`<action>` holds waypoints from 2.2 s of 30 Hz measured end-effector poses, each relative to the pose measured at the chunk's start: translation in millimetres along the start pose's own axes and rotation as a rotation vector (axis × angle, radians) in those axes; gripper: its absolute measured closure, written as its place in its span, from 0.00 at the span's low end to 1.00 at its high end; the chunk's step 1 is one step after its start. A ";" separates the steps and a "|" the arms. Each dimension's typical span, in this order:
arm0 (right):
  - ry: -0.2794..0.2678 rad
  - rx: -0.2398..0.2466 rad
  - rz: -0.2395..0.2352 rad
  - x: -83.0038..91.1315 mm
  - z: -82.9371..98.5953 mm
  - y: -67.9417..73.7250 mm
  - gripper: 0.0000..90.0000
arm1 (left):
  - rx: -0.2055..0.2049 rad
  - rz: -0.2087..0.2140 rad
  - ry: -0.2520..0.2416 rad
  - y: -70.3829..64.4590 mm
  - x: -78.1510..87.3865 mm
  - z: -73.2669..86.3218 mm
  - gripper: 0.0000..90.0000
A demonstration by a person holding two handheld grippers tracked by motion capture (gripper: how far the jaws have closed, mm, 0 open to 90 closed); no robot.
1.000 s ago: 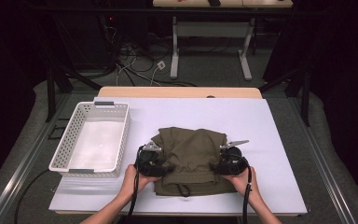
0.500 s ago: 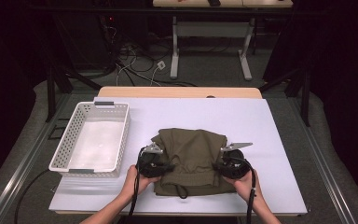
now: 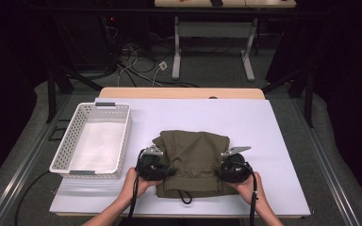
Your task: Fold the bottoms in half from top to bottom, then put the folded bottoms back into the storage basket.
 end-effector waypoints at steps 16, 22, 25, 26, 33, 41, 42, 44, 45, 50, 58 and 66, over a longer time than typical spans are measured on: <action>-0.099 0.023 0.005 19.3 -5.1 -10.1 0.15 | -0.030 -0.135 -0.075 2.6 14.5 -11.8 0.15; -0.101 0.023 0.004 19.0 -6.1 -9.4 0.14 | -0.017 -0.182 -0.079 8.4 12.6 -12.6 0.09; -0.101 0.019 0.018 17.3 -7.3 -12.0 0.14 | 0.023 -0.215 -0.079 17.0 9.7 -13.5 0.05; -0.103 0.012 0.024 16.4 -7.6 -13.0 0.14 | 0.043 -0.233 -0.075 22.5 8.1 -14.2 0.04; -0.092 -0.048 0.070 8.0 -8.9 -34.0 0.13 | 0.132 -0.251 -0.027 42.5 -5.3 -12.5 0.00; -0.035 -0.096 0.061 -9.0 -9.0 -45.8 0.10 | 0.155 -0.187 0.043 39.6 -23.7 -8.1 0.00; -0.022 -0.104 0.060 -11.4 -8.7 -46.0 0.09 | 0.153 -0.193 0.042 39.3 -24.7 -8.6 0.00; -0.007 -0.113 0.047 -18.1 -8.5 -46.7 0.09 | 0.153 -0.195 0.046 39.2 -25.0 -8.9 0.00; 0.002 -0.117 0.043 -21.5 -8.4 -46.7 0.08 | 0.156 -0.197 0.046 38.9 -25.3 -8.9 0.00; 0.033 -0.120 0.032 -33.7 -8.7 -44.0 0.08 | 0.154 -0.208 0.050 38.1 -26.5 -9.0 0.00; 0.005 -0.079 0.030 -34.1 -12.8 -30.9 0.37 | 0.142 -0.167 0.010 29.3 -27.1 -10.7 0.24; -0.002 -0.065 -0.006 -32.9 -13.7 -23.3 0.70 | 0.124 -0.132 -0.022 25.5 -27.7 -9.5 0.60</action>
Point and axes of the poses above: each handheld gripper's, and its own axes: x roughly backward along the jaws, z roughly out of its underside, y roughly to its left, the point moved 6 cm from there along -x, roughly forward along the jaws
